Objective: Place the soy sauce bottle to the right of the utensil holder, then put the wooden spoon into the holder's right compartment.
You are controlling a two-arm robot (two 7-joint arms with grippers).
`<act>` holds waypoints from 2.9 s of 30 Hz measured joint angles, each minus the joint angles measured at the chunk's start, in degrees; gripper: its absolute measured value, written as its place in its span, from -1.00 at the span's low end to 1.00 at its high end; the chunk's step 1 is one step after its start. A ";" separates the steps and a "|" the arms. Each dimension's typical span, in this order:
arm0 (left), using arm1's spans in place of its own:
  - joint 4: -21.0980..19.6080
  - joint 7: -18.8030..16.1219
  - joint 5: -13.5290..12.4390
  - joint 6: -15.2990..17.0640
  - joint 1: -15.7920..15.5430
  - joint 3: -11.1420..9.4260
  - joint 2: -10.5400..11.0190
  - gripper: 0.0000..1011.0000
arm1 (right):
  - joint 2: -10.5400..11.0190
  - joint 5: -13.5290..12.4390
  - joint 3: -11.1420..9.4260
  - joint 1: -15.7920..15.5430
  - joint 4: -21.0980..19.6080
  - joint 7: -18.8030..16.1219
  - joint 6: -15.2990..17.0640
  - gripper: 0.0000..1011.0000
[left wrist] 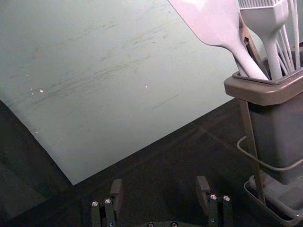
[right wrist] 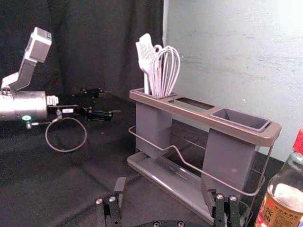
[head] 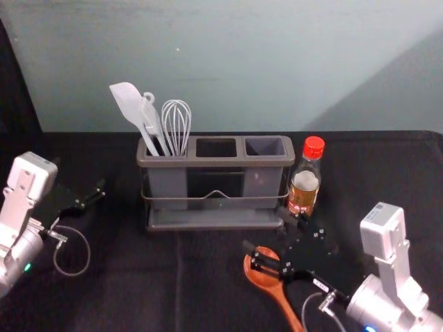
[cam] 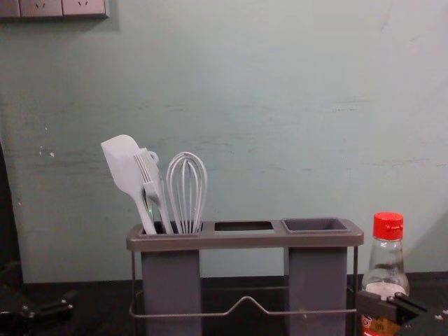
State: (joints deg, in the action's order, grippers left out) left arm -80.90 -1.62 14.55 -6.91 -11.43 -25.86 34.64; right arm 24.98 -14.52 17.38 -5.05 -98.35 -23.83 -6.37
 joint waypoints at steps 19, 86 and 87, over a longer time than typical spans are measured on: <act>0.00 0.00 0.00 0.00 0.00 0.00 0.00 1.00 | 0.06 0.08 -0.16 -0.08 -0.53 0.23 0.41 0.98; 0.00 0.00 0.00 0.00 0.00 0.00 0.00 1.00 | -11.39 13.09 6.61 15.91 -3.65 9.28 70.29 0.98; 0.00 0.00 0.00 0.00 0.00 0.00 0.00 1.00 | -11.53 13.21 6.56 16.00 -3.41 9.09 70.27 0.98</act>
State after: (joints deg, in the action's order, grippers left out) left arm -80.90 -1.62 14.55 -6.91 -11.43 -25.86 34.64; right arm 13.45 -1.31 23.94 10.96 -101.76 -14.75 63.90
